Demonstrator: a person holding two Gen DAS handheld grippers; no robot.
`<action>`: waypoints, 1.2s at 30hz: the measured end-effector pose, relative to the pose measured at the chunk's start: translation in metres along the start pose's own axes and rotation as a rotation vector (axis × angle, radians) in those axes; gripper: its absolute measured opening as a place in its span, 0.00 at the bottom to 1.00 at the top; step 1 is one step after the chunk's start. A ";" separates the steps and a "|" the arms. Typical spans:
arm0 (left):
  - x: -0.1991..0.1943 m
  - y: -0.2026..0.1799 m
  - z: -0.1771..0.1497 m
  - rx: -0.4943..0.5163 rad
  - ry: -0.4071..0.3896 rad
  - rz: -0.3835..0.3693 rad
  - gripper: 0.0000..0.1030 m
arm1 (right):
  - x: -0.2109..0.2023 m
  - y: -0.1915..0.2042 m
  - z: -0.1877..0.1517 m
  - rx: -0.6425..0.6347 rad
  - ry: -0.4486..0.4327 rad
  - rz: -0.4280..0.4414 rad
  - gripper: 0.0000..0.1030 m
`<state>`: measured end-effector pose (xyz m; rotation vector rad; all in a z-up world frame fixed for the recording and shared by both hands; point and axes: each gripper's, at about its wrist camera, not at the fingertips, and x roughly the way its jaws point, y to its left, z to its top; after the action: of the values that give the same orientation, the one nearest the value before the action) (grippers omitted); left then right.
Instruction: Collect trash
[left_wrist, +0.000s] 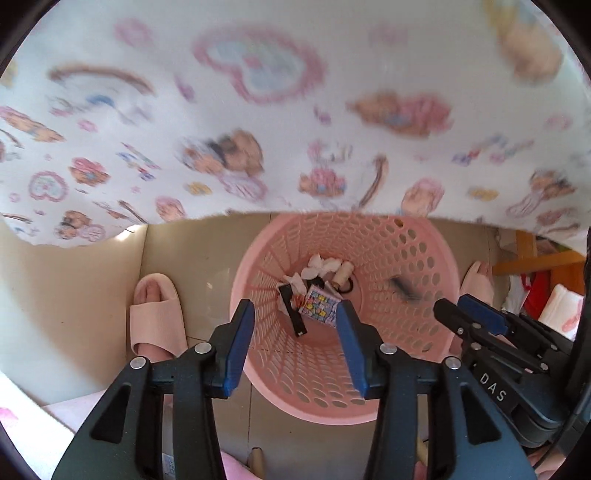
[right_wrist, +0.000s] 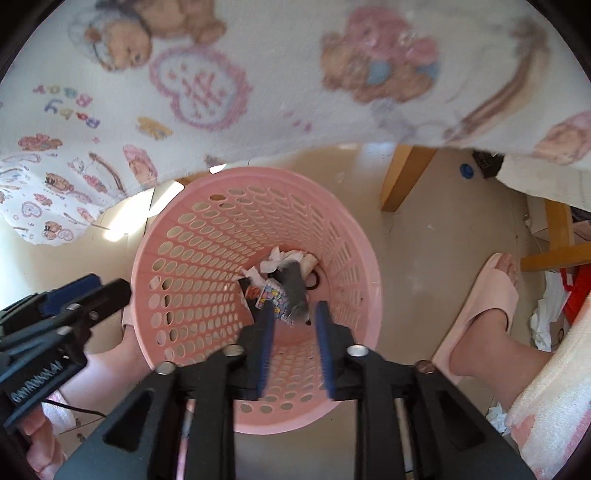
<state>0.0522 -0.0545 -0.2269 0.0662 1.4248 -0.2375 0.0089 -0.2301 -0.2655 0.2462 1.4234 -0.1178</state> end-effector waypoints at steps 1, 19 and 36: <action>-0.005 0.001 0.001 -0.006 -0.013 -0.005 0.45 | -0.005 0.000 0.001 0.003 -0.012 0.001 0.37; -0.143 0.002 -0.008 0.050 -0.422 0.123 0.75 | -0.141 0.013 -0.001 -0.076 -0.316 -0.010 0.82; -0.223 0.002 -0.026 0.067 -0.714 0.117 0.99 | -0.255 0.019 -0.026 -0.197 -0.670 -0.056 0.99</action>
<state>-0.0006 -0.0203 -0.0113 0.1067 0.7004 -0.1857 -0.0492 -0.2223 -0.0150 -0.0042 0.7675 -0.0930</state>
